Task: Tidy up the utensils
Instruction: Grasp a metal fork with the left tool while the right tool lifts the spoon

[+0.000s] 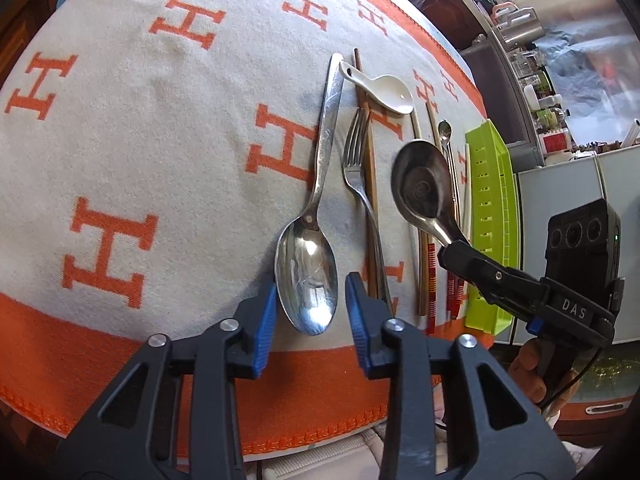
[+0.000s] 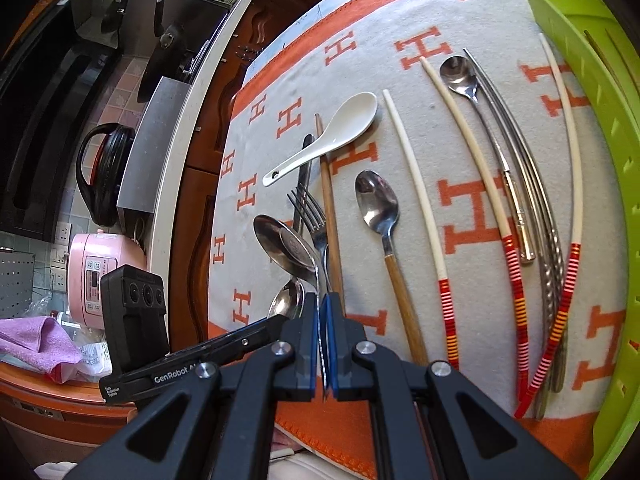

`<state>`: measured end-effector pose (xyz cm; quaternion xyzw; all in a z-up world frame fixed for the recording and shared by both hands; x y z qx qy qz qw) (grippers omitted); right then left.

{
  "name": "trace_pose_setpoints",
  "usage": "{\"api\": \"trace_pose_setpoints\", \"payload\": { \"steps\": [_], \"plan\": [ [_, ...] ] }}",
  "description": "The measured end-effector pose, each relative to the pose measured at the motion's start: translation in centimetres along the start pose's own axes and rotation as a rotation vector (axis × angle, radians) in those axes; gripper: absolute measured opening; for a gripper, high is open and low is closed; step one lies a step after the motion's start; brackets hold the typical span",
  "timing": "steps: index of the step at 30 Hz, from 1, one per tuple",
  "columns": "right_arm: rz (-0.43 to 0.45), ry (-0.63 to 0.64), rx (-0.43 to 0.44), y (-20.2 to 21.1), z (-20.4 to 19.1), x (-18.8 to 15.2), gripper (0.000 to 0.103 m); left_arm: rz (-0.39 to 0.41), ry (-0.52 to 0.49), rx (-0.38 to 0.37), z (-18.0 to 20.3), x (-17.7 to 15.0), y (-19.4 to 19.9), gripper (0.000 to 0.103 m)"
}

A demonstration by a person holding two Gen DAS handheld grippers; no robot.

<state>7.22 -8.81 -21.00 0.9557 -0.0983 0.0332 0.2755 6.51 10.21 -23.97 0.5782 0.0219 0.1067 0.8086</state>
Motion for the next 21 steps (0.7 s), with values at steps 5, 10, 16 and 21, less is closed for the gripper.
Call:
{"api": "trace_pose_setpoints", "payload": {
  "steps": [5,10,16,21],
  "plan": [
    [0.023,-0.006,0.009,0.8,0.2,0.0,0.004,-0.037,0.038,-0.024,0.4,0.3,-1.1,0.008],
    [0.050,-0.019,0.022,1.9,0.4,-0.1,0.004,-0.034,0.091,-0.014,0.8,0.7,-1.5,0.001],
    [0.084,-0.028,0.033,3.3,0.6,-0.3,0.004,-0.019,0.184,-0.006,-0.1,0.5,-1.3,0.000],
    [0.103,-0.035,0.044,4.3,0.9,-0.4,0.004,0.007,0.270,0.017,-1.6,0.3,-0.5,0.000]
  ]
}}
Point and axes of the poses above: each gripper's, at about its wrist camera, not at the fingertips, and y roughly against the way its jaws point, z to its right, x to its top, the point moved 5 cm from there along -y, roughly the way its jaws point, and after that the axes turned 13 degrees about x, right-handed, at the moved point
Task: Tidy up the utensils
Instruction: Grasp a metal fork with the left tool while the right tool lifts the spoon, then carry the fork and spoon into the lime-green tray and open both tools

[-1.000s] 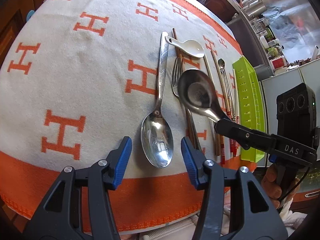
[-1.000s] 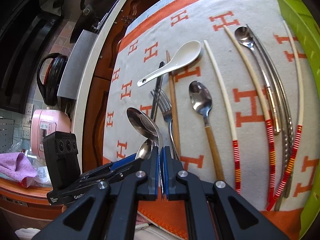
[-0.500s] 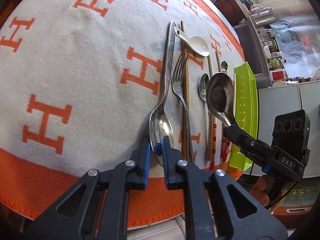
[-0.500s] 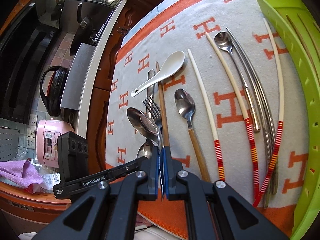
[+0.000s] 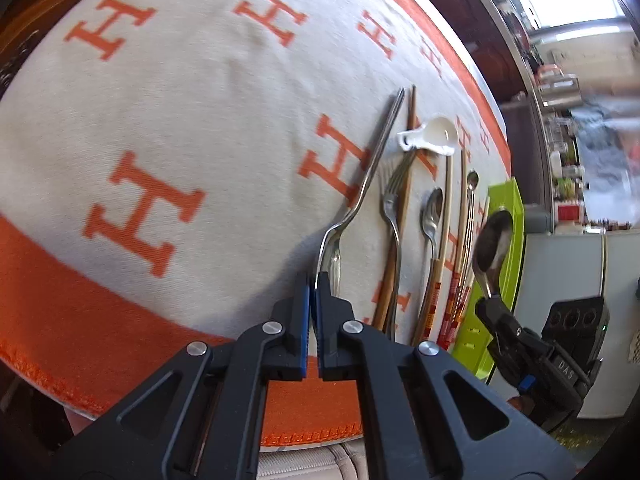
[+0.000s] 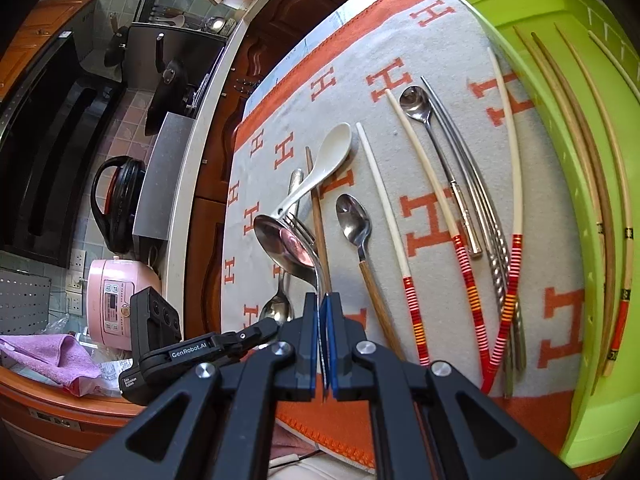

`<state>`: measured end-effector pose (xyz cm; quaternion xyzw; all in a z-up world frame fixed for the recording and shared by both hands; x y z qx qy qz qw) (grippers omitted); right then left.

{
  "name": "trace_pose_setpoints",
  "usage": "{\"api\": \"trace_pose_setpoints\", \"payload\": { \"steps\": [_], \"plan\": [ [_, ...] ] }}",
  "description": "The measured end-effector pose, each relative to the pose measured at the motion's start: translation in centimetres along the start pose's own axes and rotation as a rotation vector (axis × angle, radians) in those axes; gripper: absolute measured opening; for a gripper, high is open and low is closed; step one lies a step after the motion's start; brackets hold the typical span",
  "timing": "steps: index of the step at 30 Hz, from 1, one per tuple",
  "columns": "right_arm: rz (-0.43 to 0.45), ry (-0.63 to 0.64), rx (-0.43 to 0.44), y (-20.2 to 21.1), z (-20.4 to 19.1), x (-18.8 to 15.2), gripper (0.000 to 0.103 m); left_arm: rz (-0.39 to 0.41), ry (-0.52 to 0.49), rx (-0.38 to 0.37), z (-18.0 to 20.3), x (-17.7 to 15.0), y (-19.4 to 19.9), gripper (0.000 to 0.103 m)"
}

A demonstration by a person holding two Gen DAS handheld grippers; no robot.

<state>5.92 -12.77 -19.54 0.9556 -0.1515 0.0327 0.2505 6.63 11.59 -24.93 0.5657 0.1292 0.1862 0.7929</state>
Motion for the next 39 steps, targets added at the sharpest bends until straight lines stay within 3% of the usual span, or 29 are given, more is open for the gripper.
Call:
{"api": "trace_pose_setpoints", "payload": {
  "steps": [5,18,23,29,39],
  "plan": [
    [0.019,-0.001,0.012,0.9,-0.2,-0.2,0.004,0.061,0.039,0.019,-0.9,0.3,1.7,0.000],
    [0.098,-0.021,0.042,4.4,0.3,-0.3,0.004,0.162,0.046,-0.054,1.0,-0.1,7.0,0.000],
    [0.165,-0.048,0.033,6.6,1.0,0.0,0.004,0.167,-0.002,-0.072,2.3,-0.5,8.8,0.000],
    [0.302,-0.089,-0.003,11.0,2.3,1.0,0.004,0.153,-0.131,-0.095,7.8,-1.7,9.2,0.000],
    [0.507,-0.226,-0.138,17.9,7.3,0.9,0.004,0.127,-0.299,-0.116,21.5,-4.2,6.7,0.000]
  ]
}}
Point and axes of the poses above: each gripper's, at about its wrist camera, not at the fingertips, and y roughly against the way its jaws point, z to its right, x to its top, the point moved 5 cm from there along -y, roughly the way its jaws point, and after that the axes turned 13 degrees about x, right-handed, at the moved point
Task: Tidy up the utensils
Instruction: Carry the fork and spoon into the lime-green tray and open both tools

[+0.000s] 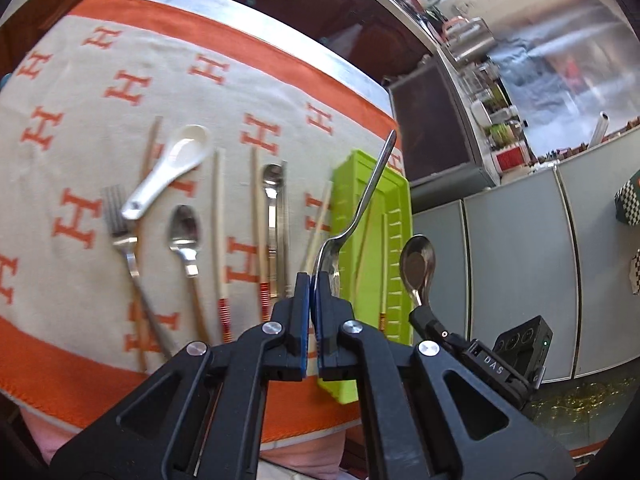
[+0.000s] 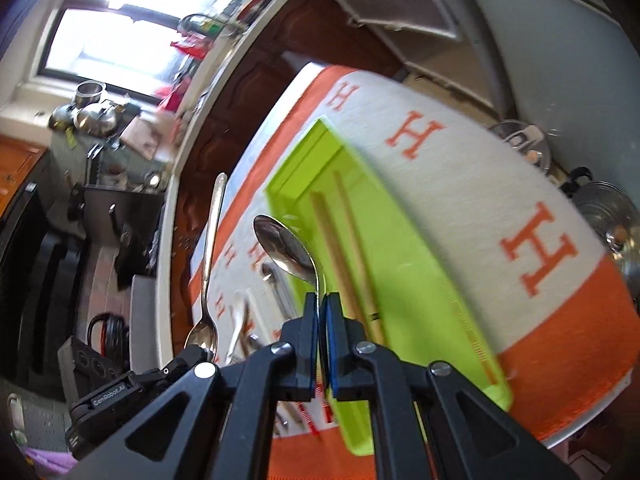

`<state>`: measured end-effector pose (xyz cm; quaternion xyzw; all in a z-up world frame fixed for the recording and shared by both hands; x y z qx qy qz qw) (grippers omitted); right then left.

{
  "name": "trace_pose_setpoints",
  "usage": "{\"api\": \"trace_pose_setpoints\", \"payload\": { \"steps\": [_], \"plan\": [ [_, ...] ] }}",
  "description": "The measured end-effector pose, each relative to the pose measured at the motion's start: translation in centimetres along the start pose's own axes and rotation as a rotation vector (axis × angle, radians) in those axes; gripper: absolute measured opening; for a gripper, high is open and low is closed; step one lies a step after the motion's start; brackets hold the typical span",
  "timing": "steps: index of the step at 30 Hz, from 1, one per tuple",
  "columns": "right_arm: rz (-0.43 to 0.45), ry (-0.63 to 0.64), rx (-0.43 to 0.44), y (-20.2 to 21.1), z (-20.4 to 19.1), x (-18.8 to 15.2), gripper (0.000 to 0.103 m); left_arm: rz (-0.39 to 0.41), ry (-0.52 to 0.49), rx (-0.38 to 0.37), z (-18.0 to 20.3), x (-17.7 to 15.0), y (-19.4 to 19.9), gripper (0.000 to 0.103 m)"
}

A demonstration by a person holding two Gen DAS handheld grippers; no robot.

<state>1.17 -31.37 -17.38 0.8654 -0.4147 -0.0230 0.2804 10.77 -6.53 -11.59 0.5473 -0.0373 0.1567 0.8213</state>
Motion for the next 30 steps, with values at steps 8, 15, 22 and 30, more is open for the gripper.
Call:
{"api": "trace_pose_setpoints", "payload": {
  "steps": [8,15,22,30],
  "plan": [
    [0.025,-0.036,-0.068,0.6,2.5,0.6,0.004,-0.082,-0.108,0.075,6.4,-2.7,-6.4,0.000],
    [0.002,0.016,-0.150,-0.5,2.5,0.7,0.012,-0.139,-0.182,0.122,7.3,-5.2,-9.6,0.001],
    [-0.069,0.045,-0.167,-1.4,2.5,-0.1,0.022,-0.167,-0.316,0.076,8.5,-6.5,-8.6,0.001],
    [-0.085,0.075,-0.205,-0.6,2.1,-1.0,0.028,-0.121,-0.404,0.107,8.1,-6.7,-6.8,0.001]
  ]
}}
Point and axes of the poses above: each gripper's, at about its wrist camera, not at the fingertips, and y roughly against the way its jaws point, z to its right, x to its top, the point moved 5 cm from there along -y, roughly the way its jaws point, and after that the axes turned 13 degrees about x, right-handed, at the moved point
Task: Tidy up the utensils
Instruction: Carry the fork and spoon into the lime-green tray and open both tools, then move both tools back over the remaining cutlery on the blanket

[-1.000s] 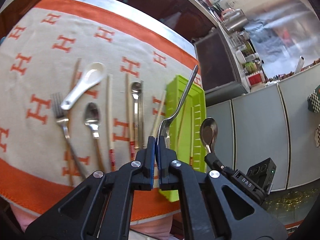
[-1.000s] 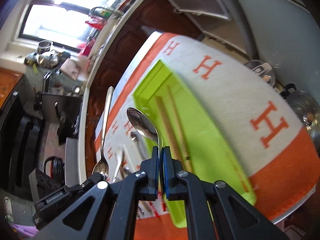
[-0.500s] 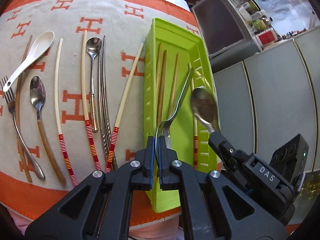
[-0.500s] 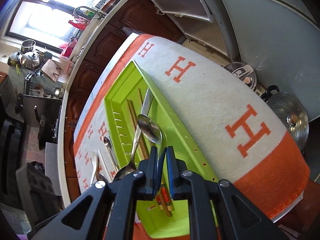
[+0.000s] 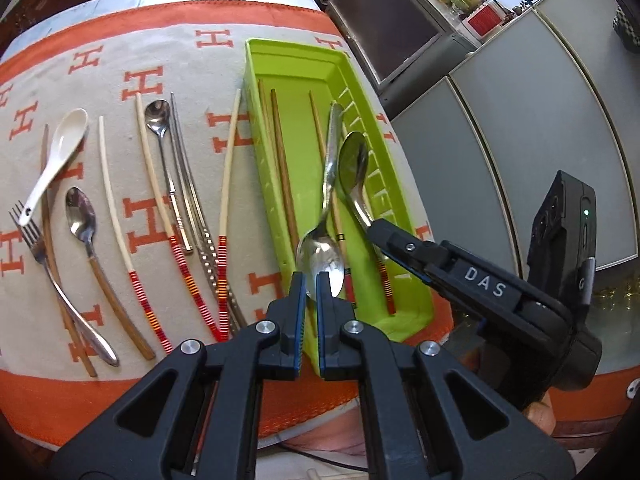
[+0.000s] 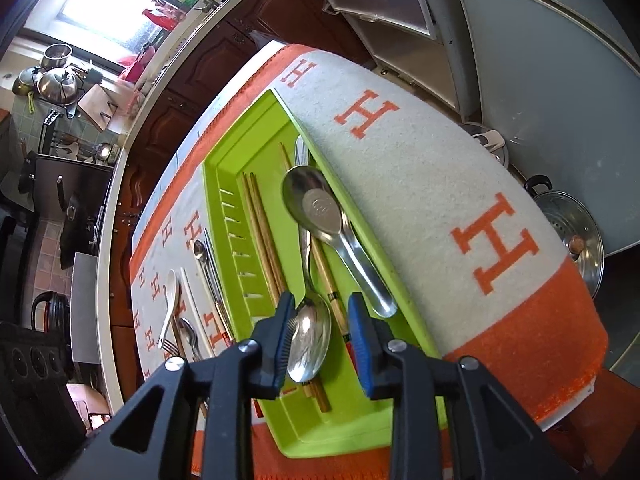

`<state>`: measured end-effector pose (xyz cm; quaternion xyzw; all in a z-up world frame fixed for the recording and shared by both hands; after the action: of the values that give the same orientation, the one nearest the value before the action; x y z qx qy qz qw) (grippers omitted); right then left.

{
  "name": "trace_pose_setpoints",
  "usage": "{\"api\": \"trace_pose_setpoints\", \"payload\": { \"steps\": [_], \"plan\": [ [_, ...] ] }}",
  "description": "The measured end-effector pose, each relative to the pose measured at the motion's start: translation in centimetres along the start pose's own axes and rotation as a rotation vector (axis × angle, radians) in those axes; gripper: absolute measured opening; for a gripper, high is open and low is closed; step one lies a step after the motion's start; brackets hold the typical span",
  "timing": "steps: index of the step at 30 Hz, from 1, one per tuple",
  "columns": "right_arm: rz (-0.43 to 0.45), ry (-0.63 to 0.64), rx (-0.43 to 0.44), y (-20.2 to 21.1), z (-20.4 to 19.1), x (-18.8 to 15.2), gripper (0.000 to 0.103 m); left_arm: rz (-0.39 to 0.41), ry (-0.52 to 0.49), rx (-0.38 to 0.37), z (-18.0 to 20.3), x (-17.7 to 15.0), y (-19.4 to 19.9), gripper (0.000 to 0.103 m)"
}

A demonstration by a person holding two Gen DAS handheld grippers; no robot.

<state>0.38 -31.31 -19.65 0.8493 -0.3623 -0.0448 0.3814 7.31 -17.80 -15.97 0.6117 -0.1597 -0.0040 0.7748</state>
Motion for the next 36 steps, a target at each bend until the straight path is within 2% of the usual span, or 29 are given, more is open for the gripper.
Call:
{"api": "trace_pose_setpoints", "payload": {
  "steps": [6,14,28,36],
  "plan": [
    [-0.029,0.074,-0.013,0.1,-1.6,-1.3,0.028,0.029,0.034,0.056,-3.0,-0.2,0.9,0.001],
    [-0.071,0.199,0.022,-1.1,-5.5,-2.6,0.028,0.040,0.104,0.127,-8.3,-0.8,1.3,0.002],
    [-0.232,0.312,0.089,-7.3,-12.8,-4.2,0.028,0.135,0.226,0.269,-17.6,-1.7,3.7,0.006],
    [-0.305,0.339,0.121,-11.0,-16.9,-4.5,0.028,0.146,0.325,0.319,-24.3,-2.4,4.6,0.006]
  ]
}}
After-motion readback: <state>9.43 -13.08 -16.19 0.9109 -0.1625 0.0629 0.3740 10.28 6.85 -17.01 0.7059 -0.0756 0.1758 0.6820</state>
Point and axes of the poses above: each gripper's, at about its wrist camera, not at the fingertips, and y roughly against the way its jaws point, z to its right, x to its top, the point moved 5 cm from there along -y, roughly the way its jaws point, and after that the axes turned 13 degrees about x, right-handed, at the moved point
